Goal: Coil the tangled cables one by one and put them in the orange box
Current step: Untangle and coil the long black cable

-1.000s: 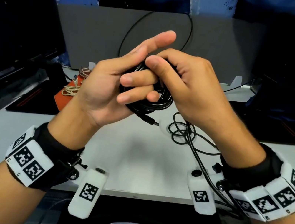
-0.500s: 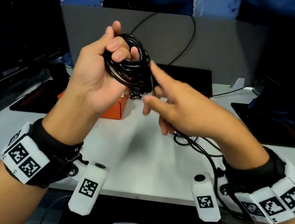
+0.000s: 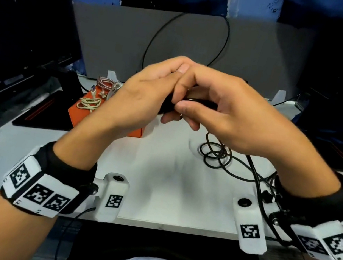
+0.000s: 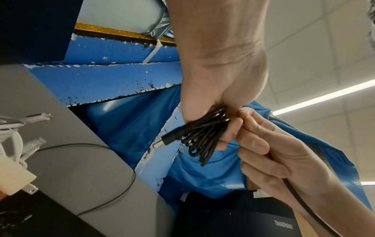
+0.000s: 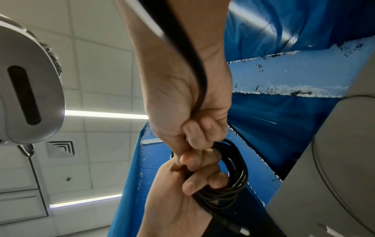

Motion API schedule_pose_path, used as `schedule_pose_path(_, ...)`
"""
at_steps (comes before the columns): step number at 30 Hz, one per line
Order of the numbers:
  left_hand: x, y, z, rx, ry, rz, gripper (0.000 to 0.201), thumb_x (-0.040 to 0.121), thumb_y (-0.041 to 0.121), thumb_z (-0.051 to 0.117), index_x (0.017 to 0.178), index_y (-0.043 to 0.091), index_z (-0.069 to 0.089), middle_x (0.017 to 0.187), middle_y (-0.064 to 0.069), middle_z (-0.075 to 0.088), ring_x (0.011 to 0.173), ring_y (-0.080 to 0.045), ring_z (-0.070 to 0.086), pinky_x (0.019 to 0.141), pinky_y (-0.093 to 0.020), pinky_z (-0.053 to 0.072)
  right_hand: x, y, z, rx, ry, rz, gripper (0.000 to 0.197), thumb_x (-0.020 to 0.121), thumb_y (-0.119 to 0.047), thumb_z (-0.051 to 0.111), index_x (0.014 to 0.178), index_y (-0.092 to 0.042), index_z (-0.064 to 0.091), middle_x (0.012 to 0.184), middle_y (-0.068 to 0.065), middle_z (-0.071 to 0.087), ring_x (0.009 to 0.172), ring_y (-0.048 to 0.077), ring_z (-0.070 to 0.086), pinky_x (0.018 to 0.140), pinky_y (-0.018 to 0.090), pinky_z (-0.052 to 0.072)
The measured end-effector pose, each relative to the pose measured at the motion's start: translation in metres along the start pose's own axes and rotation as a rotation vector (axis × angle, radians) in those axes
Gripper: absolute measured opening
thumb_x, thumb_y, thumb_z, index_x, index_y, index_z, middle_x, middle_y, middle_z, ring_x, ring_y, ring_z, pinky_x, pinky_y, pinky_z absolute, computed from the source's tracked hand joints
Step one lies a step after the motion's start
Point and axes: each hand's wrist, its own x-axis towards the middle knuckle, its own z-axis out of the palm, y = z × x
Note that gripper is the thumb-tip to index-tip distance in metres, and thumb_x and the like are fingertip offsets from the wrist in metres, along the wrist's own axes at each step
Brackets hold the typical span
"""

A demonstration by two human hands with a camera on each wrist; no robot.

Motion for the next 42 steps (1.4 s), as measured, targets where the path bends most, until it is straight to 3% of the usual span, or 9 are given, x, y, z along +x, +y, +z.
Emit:
schedule_pose_path(4,-0.003,0.005,-0.003,-0.077,-0.107,-0.046,0.052,0.107,0.046,0.037,0.112,-0.002,0.057,0.061,-0.003,0.045,0.048,-0.018,0.037,0.051,-0.029,0.032,0.002,0.001,-0.003,-0.07,0.218,0.011,0.043,0.086,-0.034,0.083,0.1,-0.01,0.05,0.063,0.012,0.056,0.056,0.02,0.045,0.057,0.027,0.04)
schedule_pose_path(8,-0.002,0.009,-0.015,-0.194,-0.309,-0.012,0.039,0.104,0.023,0.046,0.133,-0.002,0.054,0.058,0.003,0.039,0.042,-0.006,0.029,0.053,-0.042,0.013,0.005,0.006,0.003,-0.121,0.217,-0.01,0.049,0.085,-0.049,0.076,0.111,-0.014,0.053,0.061,0.011,0.047,0.058,0.023,0.04,0.058,0.041,0.041)
schedule_pose_path(14,0.009,-0.002,-0.025,-0.79,-0.227,-0.044,0.051,0.102,0.018,0.04,0.152,0.005,0.038,0.048,0.013,0.044,0.033,-0.007,0.026,0.052,-0.018,0.04,0.008,0.016,0.002,-0.21,0.249,-0.016,0.037,0.106,-0.042,0.05,0.137,-0.022,0.056,0.062,-0.01,0.052,0.061,0.009,0.05,0.061,0.026,0.037)
schedule_pose_path(21,0.006,-0.01,-0.018,-0.631,-0.496,-0.133,0.068,0.098,0.056,0.042,0.149,0.012,0.047,0.049,0.01,0.027,0.031,-0.003,0.02,0.046,-0.025,0.033,0.008,0.023,-0.008,-0.177,0.236,-0.089,0.029,0.108,-0.022,0.052,0.13,-0.019,0.07,0.113,-0.031,0.069,0.102,-0.012,0.065,0.092,0.012,0.046)
schedule_pose_path(23,0.003,-0.005,-0.021,-0.67,-0.521,-0.122,0.074,0.095,0.056,0.048,0.153,0.01,0.041,0.05,0.01,0.024,0.032,-0.003,0.02,0.046,-0.023,0.036,0.007,0.024,-0.011,-0.175,0.237,-0.068,0.023,0.107,-0.023,0.055,0.116,-0.018,0.076,0.097,-0.028,0.07,0.088,-0.012,0.064,0.081,0.011,0.044)
schedule_pose_path(26,0.005,-0.001,-0.021,-0.84,-0.382,-0.048,0.048,0.106,0.03,0.038,0.15,0.01,0.04,0.05,0.012,0.024,0.032,-0.006,0.023,0.05,-0.018,0.04,0.009,0.025,-0.01,-0.227,0.295,0.012,0.021,0.107,-0.028,0.055,0.104,-0.016,0.072,0.065,-0.025,0.056,0.066,-0.002,0.053,0.064,0.011,0.034)
schedule_pose_path(35,0.014,-0.003,-0.027,-1.419,-0.01,0.034,0.029,0.113,0.023,0.033,0.115,0.007,0.058,0.052,0.004,0.046,0.037,-0.009,0.043,0.059,-0.023,0.05,0.003,0.027,-0.024,-0.134,-0.06,0.204,0.025,0.106,-0.039,0.054,0.112,-0.02,0.07,0.063,-0.002,0.061,0.055,0.023,0.061,0.058,0.035,0.052)
schedule_pose_path(39,0.013,-0.002,-0.019,-0.968,0.613,0.145,0.022,0.111,0.025,0.042,0.118,0.011,0.056,0.067,0.005,0.054,0.049,-0.008,0.043,0.063,-0.025,0.048,0.002,0.023,-0.011,-0.065,-0.225,0.198,0.015,0.105,-0.03,0.057,0.115,-0.023,0.067,0.069,0.001,0.069,0.054,0.017,0.062,0.057,0.033,0.052)
schedule_pose_path(42,0.013,-0.004,-0.005,-0.559,0.746,0.217,0.022,0.112,0.024,0.039,0.118,0.009,0.053,0.071,0.003,0.062,0.054,-0.014,0.055,0.062,-0.028,0.049,0.004,0.015,0.014,0.003,-0.365,0.172,0.024,0.106,-0.021,0.055,0.13,-0.016,0.054,0.073,0.002,0.071,0.055,0.019,0.064,0.053,0.031,0.052)
